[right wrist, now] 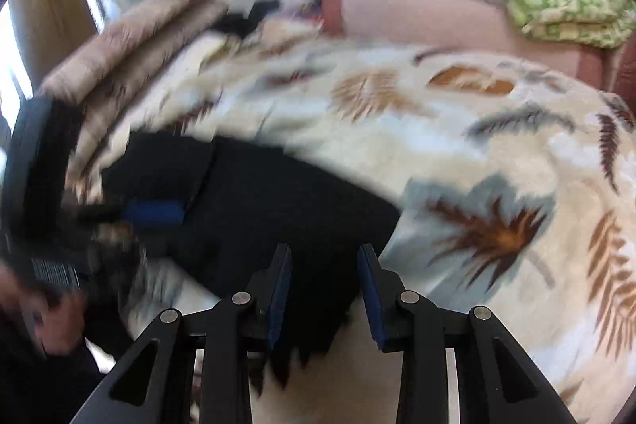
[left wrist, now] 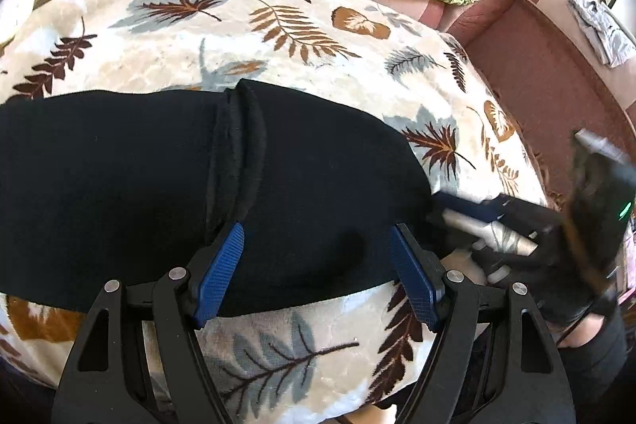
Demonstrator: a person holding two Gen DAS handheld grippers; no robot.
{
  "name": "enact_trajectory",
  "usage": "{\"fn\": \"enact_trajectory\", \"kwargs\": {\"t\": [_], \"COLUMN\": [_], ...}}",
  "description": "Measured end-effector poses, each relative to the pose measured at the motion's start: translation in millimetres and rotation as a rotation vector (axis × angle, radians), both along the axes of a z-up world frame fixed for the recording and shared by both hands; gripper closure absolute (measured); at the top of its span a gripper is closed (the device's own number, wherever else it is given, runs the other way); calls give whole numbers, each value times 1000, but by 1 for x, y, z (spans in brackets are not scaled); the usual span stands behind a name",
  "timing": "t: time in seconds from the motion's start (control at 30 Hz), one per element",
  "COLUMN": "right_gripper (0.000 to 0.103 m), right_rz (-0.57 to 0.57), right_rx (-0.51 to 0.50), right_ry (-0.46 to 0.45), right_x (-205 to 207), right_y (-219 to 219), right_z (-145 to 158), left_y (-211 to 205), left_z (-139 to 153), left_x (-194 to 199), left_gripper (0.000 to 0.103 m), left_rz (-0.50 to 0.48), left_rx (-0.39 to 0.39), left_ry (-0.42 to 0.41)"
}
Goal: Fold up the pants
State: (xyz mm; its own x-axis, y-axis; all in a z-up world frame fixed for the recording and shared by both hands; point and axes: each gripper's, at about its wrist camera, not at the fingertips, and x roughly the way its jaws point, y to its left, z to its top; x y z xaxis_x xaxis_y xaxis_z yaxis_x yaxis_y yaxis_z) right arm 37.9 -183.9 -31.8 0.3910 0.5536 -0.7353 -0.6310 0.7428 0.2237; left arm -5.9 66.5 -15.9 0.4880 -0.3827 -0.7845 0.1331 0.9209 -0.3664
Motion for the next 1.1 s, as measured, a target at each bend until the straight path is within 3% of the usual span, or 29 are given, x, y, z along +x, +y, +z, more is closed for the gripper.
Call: {"fn": "enact_trajectory", "kwargs": {"t": [0.07, 0.2, 0.3, 0.43, 0.63, 0.73, 0.8, 0.9, 1.1], "right_gripper": [67, 65, 65, 65, 65, 65, 62, 61, 60], "right_rz": [24, -31, -57, -55, -100, -154, -116, -72, -79], "right_rx": [-97, -36, 33, 66, 44, 61, -6, -116, 8], "right_ry": [-5, -2, -107, -198, -143, -69, -31, -131, -128], "right_x": [-2, 7, -1, -5, 16, 36, 45, 37, 38], "right_y": [14, 5, -3, 11, 69, 94, 120, 145, 125], "right_z": [-12, -6, 14, 27, 16, 7, -5, -12, -19], "left_y": [0, 16, 41, 68, 93, 99, 100, 99, 82], "left_z": [1, 13, 24, 30, 7, -5, -8, -13, -15], "left_x": [-1, -5, -9, -15, -15, -15, -16, -13, -8], "left_gripper": [27, 27, 27, 27, 27, 27, 26, 21, 15], "left_rz": [-1, 58, 154, 283, 401, 408, 405, 388, 353], "left_rx": [-2, -26, -26, 44, 154, 161, 161, 149, 242], "left_ry": [-4, -38, -84, -120, -45, -1, -1, 8, 13]}}
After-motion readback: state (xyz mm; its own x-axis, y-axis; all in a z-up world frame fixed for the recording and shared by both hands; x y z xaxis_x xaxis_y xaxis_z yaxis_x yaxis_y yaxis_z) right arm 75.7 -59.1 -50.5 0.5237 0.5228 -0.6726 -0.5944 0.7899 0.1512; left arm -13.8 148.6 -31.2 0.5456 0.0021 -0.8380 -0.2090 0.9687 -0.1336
